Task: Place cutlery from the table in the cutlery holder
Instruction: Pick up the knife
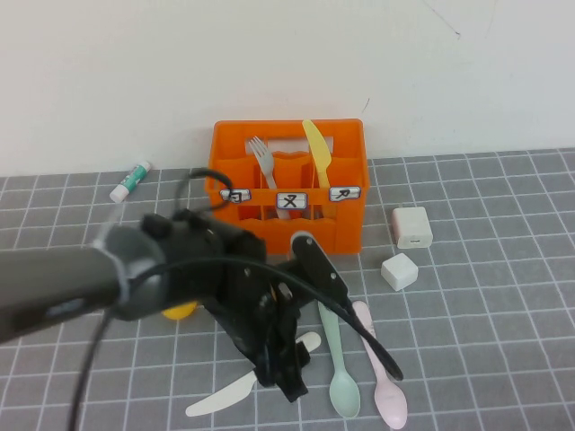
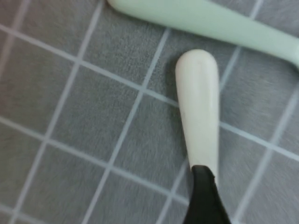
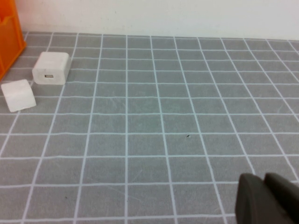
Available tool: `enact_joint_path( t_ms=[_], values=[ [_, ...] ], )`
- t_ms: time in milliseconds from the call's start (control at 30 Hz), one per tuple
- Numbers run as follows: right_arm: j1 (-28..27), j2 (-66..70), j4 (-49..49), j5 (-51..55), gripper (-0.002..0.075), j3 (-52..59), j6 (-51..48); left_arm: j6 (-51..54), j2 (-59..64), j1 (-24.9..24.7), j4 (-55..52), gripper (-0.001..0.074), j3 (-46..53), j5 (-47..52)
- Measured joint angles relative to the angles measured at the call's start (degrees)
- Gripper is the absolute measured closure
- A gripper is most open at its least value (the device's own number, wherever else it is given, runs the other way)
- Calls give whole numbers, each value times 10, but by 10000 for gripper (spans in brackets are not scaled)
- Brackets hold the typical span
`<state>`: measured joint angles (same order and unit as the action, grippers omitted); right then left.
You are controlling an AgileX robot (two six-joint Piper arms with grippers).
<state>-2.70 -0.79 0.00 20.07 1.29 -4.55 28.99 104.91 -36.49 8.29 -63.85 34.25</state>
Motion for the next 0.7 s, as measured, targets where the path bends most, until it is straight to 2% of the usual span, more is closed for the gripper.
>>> enact_joint_path(
  t_ms=[267, 400, 500, 567, 600, 700],
  values=[
    [0, 0, 0, 0, 696, 0, 0, -138, 67, -4, -77, 335, -2, -67],
    [0, 0, 0, 0, 696, 0, 0, -161, 72, -5, -87, 351, -5, -67],
    [0, 0, 0, 0, 696, 0, 0, -168, 73, -6, -75, 455, -6, -61],
    [0, 0, 0, 0, 696, 0, 0, -171, 72, -6, -58, 584, -6, -56],
    [0, 0, 0, 0, 696, 0, 0, -171, 70, -7, -56, 617, -6, -55],
    [0, 0, 0, 0, 696, 0, 0, -171, 58, -6, -52, 616, -5, -51]
  ],
)
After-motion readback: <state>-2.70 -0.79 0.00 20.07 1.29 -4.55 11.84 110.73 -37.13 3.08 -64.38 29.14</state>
